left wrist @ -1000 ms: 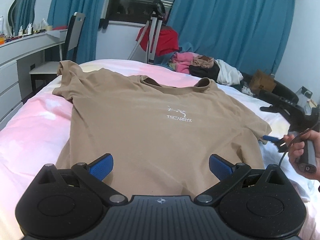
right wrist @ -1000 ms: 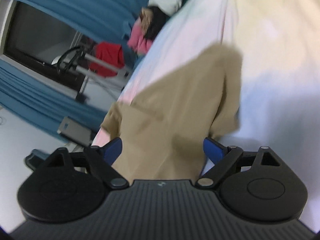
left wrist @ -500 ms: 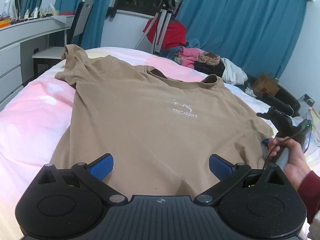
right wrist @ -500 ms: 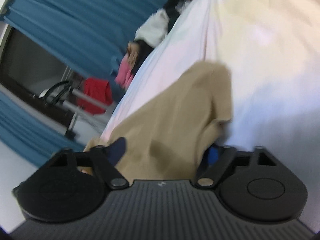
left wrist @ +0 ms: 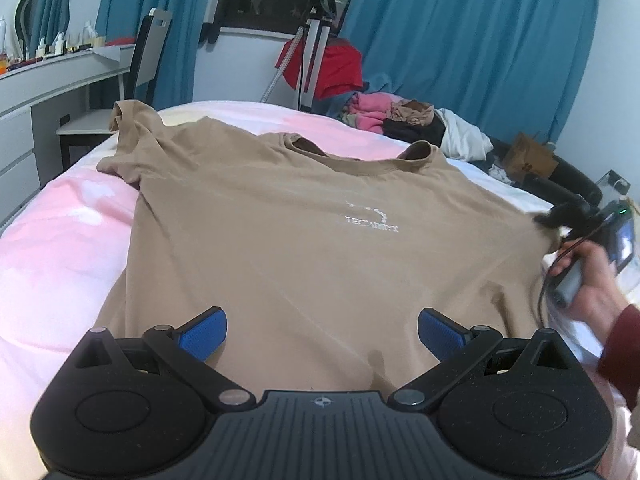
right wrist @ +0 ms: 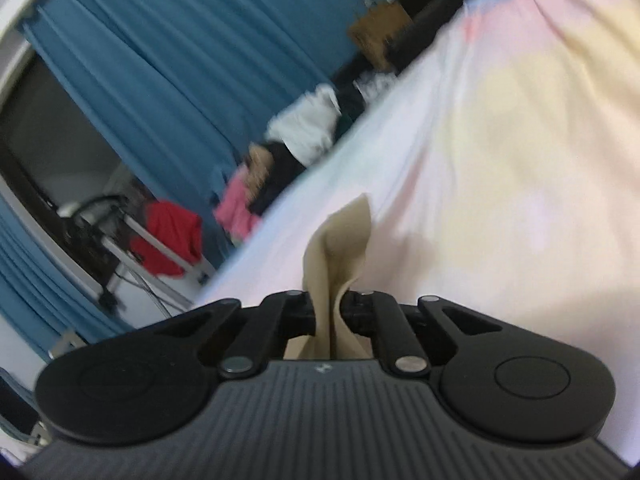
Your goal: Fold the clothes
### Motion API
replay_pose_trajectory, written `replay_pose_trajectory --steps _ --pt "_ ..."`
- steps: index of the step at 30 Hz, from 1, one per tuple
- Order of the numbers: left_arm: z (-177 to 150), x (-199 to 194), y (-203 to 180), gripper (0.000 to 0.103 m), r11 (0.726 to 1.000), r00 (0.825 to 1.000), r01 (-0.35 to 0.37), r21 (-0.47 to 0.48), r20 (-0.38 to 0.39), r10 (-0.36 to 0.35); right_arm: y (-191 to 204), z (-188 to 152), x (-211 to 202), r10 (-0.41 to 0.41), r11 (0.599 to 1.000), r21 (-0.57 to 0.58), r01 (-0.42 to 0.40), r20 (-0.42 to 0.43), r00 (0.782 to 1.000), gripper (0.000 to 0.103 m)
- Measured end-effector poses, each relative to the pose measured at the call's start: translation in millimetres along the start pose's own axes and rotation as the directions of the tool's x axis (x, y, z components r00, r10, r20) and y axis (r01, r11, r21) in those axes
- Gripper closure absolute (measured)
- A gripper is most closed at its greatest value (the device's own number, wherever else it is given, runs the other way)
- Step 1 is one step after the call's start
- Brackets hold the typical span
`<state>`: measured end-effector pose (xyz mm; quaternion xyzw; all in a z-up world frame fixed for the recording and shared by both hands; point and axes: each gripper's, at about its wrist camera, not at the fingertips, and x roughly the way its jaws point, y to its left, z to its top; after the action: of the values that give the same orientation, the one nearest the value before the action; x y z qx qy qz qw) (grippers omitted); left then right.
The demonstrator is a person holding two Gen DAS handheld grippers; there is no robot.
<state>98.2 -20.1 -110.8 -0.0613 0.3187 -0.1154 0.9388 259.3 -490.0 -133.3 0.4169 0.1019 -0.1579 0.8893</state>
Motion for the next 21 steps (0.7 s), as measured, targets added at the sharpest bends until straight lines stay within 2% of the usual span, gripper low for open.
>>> replay_pose_trajectory --steps 4,7,9,10,13,16,18,21 --pt "1.3 -1.9 4.3 0.0 1.0 1.0 -0.005 -0.004 0.007 0.005 12.5 13.5 -13.2 0.022 0.99 -0.143 -0.011 0.077 0.997 0.095" --pt "3.2 -3.4 6.2 0.0 1.0 1.0 -0.007 -0.005 0.011 0.007 9.0 13.3 -10.0 -0.009 0.986 -0.164 0.02 0.069 0.998 0.095" --pt "5.9 -5.4 6.4 0.0 1.0 1.0 -0.012 0.0 0.021 0.012 17.0 10.1 -7.5 -0.034 0.974 -0.22 0.05 0.077 0.996 0.095" --pt "7.5 -7.2 7.0 0.0 1.0 0.999 -0.019 0.003 0.031 0.019 21.1 8.4 -6.2 -0.047 0.967 -0.248 0.066 0.081 0.996 0.095" --pt "13.9 -13.7 9.6 0.0 0.999 0.997 -0.046 0.011 0.066 0.045 65.0 -6.8 -21.1 0.0 0.91 -0.41 0.053 0.129 0.992 0.095" --pt "24.0 -21.4 17.3 0.0 0.998 0.993 -0.064 -0.002 0.103 0.064 109.2 -22.1 -36.3 0.055 0.826 -0.562 0.05 0.168 0.984 0.095" --pt "30.0 -27.1 26.3 0.0 0.997 0.99 -0.073 -0.03 0.122 0.076 152.3 -53.9 -54.6 0.174 0.7 -0.714 -0.011 0.157 0.972 0.095" --pt "35.3 -33.3 40.0 0.0 0.994 0.986 -0.082 -0.075 0.136 0.092 198.5 -111.7 -70.5 0.289 0.521 -0.846 -0.114 0.049 0.956 0.095"
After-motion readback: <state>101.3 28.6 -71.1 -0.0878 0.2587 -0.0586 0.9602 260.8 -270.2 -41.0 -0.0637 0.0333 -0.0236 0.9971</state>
